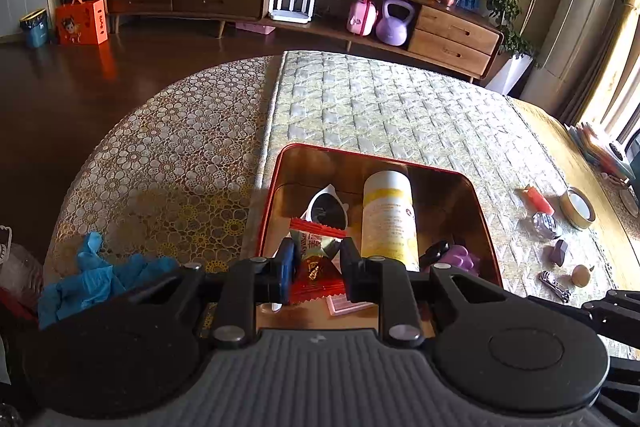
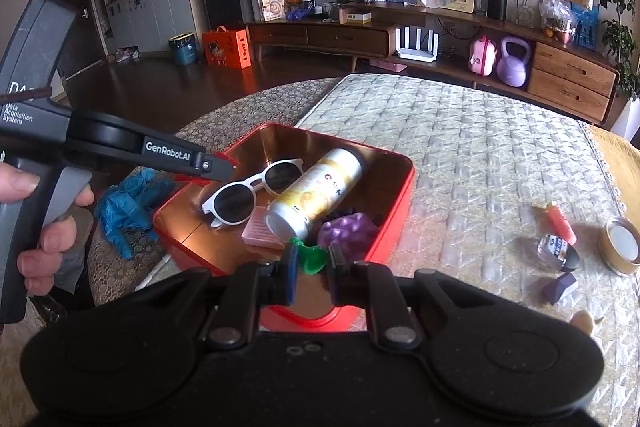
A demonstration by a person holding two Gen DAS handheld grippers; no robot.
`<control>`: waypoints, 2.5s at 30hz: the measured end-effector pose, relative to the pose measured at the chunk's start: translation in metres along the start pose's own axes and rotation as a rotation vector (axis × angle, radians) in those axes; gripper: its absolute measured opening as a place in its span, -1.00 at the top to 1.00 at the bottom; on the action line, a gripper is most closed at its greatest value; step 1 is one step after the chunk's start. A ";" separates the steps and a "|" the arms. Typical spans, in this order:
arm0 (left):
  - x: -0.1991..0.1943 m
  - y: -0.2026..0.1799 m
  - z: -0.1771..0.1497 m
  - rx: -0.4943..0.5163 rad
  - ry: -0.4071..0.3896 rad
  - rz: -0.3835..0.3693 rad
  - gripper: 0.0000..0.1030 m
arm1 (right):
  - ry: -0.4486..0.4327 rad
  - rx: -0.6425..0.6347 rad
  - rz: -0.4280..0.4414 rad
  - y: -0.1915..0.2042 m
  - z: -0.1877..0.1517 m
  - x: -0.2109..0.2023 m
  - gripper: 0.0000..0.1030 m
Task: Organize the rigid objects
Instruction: 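Carry the candy packet and green piece over the red tin with both grippers, then open both grippers to drop the packet and green piece into the tin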
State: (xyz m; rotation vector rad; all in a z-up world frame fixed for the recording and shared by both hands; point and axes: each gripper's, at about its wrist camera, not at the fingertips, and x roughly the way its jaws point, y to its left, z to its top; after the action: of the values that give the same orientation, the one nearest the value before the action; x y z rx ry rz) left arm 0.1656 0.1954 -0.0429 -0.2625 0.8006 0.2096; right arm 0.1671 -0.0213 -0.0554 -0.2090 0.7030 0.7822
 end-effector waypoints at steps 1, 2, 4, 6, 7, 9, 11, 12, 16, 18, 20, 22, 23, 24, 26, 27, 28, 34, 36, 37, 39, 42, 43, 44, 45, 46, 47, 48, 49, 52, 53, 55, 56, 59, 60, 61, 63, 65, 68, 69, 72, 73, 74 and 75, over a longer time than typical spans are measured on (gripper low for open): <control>0.004 0.000 0.000 0.000 0.005 0.001 0.54 | 0.008 -0.006 0.001 0.002 0.001 0.005 0.71; 0.008 0.000 0.001 -0.002 0.011 0.001 0.54 | 0.017 -0.009 0.002 0.004 0.002 0.011 0.71; 0.016 0.000 0.001 -0.002 0.017 -0.005 0.54 | 0.034 -0.016 0.005 0.007 0.003 0.021 0.71; 0.024 -0.001 0.002 0.001 0.024 -0.007 0.54 | 0.052 -0.031 0.005 0.011 0.004 0.032 0.72; 0.028 -0.001 0.002 0.002 0.028 -0.009 0.54 | 0.061 -0.038 0.008 0.012 0.004 0.036 0.72; 0.035 -0.003 0.003 0.011 0.035 -0.009 0.54 | 0.075 -0.044 0.012 0.014 0.004 0.044 0.72; 0.041 -0.004 0.005 0.016 0.042 -0.012 0.54 | 0.092 -0.036 0.020 0.014 0.004 0.051 0.72; 0.045 -0.004 0.006 0.018 0.046 -0.015 0.54 | 0.099 -0.031 0.022 0.013 0.004 0.054 0.72; 0.055 -0.006 0.008 0.021 0.059 -0.016 0.54 | 0.114 -0.032 0.023 0.013 0.003 0.060 0.72; 0.059 -0.007 0.009 0.016 0.071 -0.026 0.54 | 0.120 -0.029 0.027 0.012 0.002 0.061 0.72; 0.061 -0.009 0.008 0.024 0.075 -0.028 0.54 | 0.125 -0.026 0.027 0.012 0.002 0.063 0.71; 0.063 -0.011 0.008 0.033 0.075 -0.023 0.54 | 0.125 -0.026 0.027 0.012 0.001 0.064 0.71; 0.064 -0.012 0.009 0.039 0.074 -0.019 0.54 | 0.126 -0.025 0.026 0.013 0.002 0.065 0.71; 0.065 -0.013 0.009 0.044 0.073 -0.016 0.54 | 0.126 -0.023 0.025 0.013 0.001 0.064 0.71; 0.065 -0.014 0.009 0.051 0.072 -0.010 0.54 | 0.127 -0.018 0.029 0.013 0.002 0.064 0.70; 0.065 -0.015 0.009 0.058 0.071 -0.008 0.54 | 0.126 -0.016 0.034 0.012 0.002 0.063 0.70; 0.065 -0.016 0.008 0.066 0.070 -0.005 0.54 | 0.126 -0.016 0.037 0.013 0.001 0.062 0.68; 0.065 -0.019 0.006 0.086 0.063 0.017 0.54 | 0.112 -0.020 0.037 0.015 0.001 0.056 0.58; 0.065 -0.020 0.005 0.093 0.064 0.021 0.54 | 0.108 -0.025 0.035 0.015 0.000 0.054 0.56; 0.064 -0.020 0.004 0.092 0.065 0.021 0.54 | 0.105 -0.024 0.035 0.015 0.000 0.052 0.54; 0.064 -0.020 0.004 0.089 0.068 0.025 0.54 | 0.101 -0.021 0.037 0.014 0.000 0.050 0.49; 0.062 -0.019 0.004 0.081 0.075 0.027 0.53 | 0.097 -0.013 0.038 0.013 -0.001 0.046 0.38; 0.062 -0.019 0.003 0.076 0.076 0.027 0.53 | 0.096 -0.009 0.036 0.013 0.000 0.045 0.34; 0.061 -0.018 0.003 0.074 0.078 0.026 0.53 | 0.095 -0.004 0.036 0.012 0.000 0.044 0.31; 0.060 -0.018 0.002 0.071 0.079 0.025 0.53 | 0.093 0.001 0.039 0.012 0.000 0.042 0.30; 0.059 -0.018 0.001 0.070 0.080 0.026 0.53 | 0.089 0.003 0.040 0.011 -0.001 0.040 0.27; 0.057 -0.017 0.000 0.069 0.080 0.028 0.52 | 0.085 0.005 0.037 0.011 -0.001 0.038 0.23; 0.055 -0.018 -0.001 0.067 0.080 0.029 0.52 | 0.080 0.007 0.036 0.011 -0.001 0.036 0.21; 0.054 -0.017 -0.001 0.066 0.079 0.030 0.51 | 0.075 0.010 0.037 0.010 -0.001 0.034 0.16; 0.046 -0.016 -0.003 0.058 0.070 0.027 0.41 | 0.059 0.019 0.037 0.010 0.000 0.027 0.06; 0.044 -0.016 -0.003 0.054 0.067 0.021 0.38 | 0.053 0.021 0.039 0.010 0.000 0.024 0.04; 0.037 -0.016 -0.004 0.051 0.058 0.023 0.24 | 0.043 0.024 0.043 0.010 0.000 0.019 0.02; 0.034 -0.017 -0.005 0.054 0.047 0.028 0.01 | 0.037 0.025 0.042 0.010 0.000 0.015 0.01; 0.021 -0.019 -0.006 0.060 0.011 0.030 -0.27 | 0.020 0.030 0.042 0.009 -0.001 0.006 -0.07; 0.017 -0.020 -0.006 0.061 0.010 0.029 -0.27 | 0.013 0.035 0.041 0.008 -0.001 0.002 -0.10; 0.014 -0.022 -0.006 0.060 0.006 0.026 -0.27 | 0.006 0.040 0.041 0.008 -0.002 -0.001 -0.16; 0.007 -0.025 -0.007 0.063 -0.002 0.022 -0.27 | -0.008 0.052 0.041 0.006 -0.003 -0.008 -0.24; 0.000 -0.028 -0.009 0.074 -0.010 0.016 -0.27 | -0.023 0.064 0.044 0.004 -0.005 -0.016 -0.34; -0.010 -0.035 -0.013 0.090 -0.020 0.006 -0.27 | -0.043 0.082 0.041 0.001 -0.009 -0.027 -0.45; -0.013 -0.037 -0.014 0.095 -0.023 0.001 -0.27 | -0.051 0.086 0.041 0.000 -0.011 -0.032 -0.47; -0.023 -0.046 -0.018 0.107 -0.032 -0.012 -0.27 | -0.073 0.094 0.040 -0.003 -0.016 -0.045 -0.64; -0.026 -0.049 -0.019 0.113 -0.035 -0.018 -0.29 | -0.084 0.096 0.037 -0.004 -0.017 -0.049 -0.71; -0.029 -0.052 -0.020 0.117 -0.039 -0.025 -0.35 | -0.094 0.097 0.033 -0.006 -0.019 -0.054 -0.78; -0.033 -0.056 -0.021 0.122 -0.045 -0.032 -0.40 | -0.105 0.095 0.031 -0.007 -0.021 -0.060 -0.83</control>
State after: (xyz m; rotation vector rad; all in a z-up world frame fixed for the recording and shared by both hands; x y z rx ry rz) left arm 0.1447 0.1329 -0.0248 -0.1555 0.7614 0.1354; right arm 0.1314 -0.0693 -0.0331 -0.0703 0.6434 0.7814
